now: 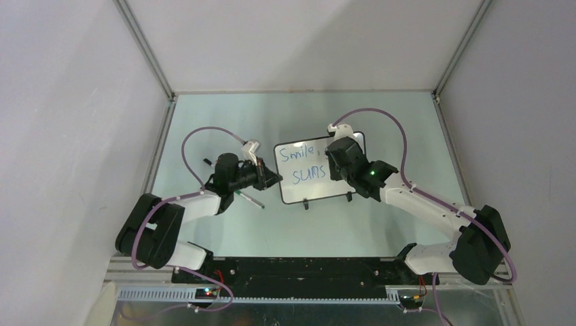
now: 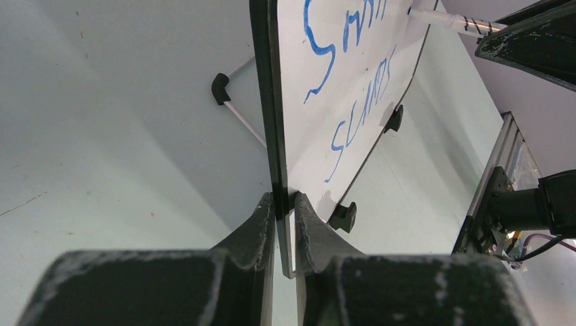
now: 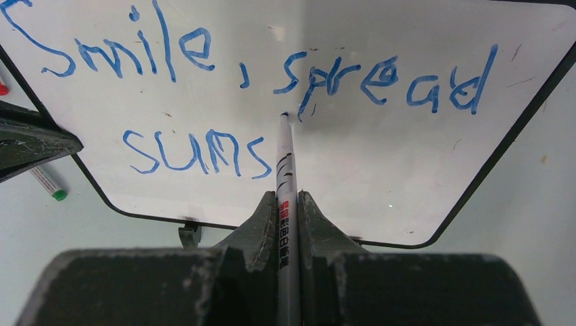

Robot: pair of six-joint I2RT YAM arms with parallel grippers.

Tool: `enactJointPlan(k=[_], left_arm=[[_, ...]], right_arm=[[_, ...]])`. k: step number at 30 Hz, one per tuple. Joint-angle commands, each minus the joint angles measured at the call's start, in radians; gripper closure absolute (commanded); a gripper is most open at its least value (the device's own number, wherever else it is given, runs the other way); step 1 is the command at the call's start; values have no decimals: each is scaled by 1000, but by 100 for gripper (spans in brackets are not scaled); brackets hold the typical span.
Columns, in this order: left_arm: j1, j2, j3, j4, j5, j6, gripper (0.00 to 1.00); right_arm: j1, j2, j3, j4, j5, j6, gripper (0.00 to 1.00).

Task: Write a sentence on the whiteboard

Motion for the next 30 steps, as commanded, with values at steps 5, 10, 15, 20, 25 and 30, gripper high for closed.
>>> enactJointPlan(k=[5, 10, 15, 20, 25, 30], left_arm=[[-10, -19, 16, -52, -23, 52, 94], [-9, -16, 16, -51, -22, 51, 95], [-10, -16, 16, -49, -21, 51, 95], [-11, -16, 16, -49, -20, 51, 94], [-11, -16, 16, -49, -20, 49, 94], [-10, -16, 16, -47, -19, 51, 94]], right_arm=[[16, -21, -22, -13, 15, 28, 100], [28, -42, -50, -23, 23, 38, 100], [38, -54, -69, -32, 28, 47, 100], [64, -60, -88, -40, 34, 63, 100], [79, -58, -101, -45, 43, 73, 100], [78, -61, -103, -35, 48, 66, 100]])
